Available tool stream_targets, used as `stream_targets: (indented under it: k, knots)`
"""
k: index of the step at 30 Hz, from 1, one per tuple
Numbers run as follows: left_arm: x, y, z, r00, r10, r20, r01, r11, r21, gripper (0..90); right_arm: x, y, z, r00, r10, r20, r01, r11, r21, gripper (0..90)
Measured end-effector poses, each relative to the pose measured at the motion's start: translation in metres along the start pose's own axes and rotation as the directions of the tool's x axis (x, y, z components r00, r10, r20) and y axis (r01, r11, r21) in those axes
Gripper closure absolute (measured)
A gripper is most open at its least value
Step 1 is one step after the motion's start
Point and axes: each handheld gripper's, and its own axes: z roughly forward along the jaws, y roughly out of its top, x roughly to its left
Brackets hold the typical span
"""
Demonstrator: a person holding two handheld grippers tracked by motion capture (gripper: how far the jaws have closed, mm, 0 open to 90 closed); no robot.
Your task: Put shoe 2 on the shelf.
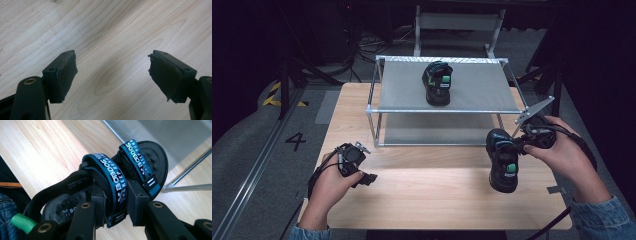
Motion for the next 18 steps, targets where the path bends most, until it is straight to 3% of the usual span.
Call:
stream_targets:
  k: [9, 18]
  knots:
    - [0.001, 0.001, 0.003, 1.0000, 0.007, -0.004, -0.007, 1.0000, -0.001, 22.6, 0.006, 0.014, -0.027, 0.9983, -0.055, 0.019, 0.055, 0.998, 0.008, 70.8]
    - [0.004, 0.001, 0.003, 1.0000, -0.002, -0.007, 0.002, 1.0000, -0.009, 21.8, 0.010, 0.028, -0.050, 0.9980, -0.059, 0.021, 0.060, 0.998, -0.018, 70.8]
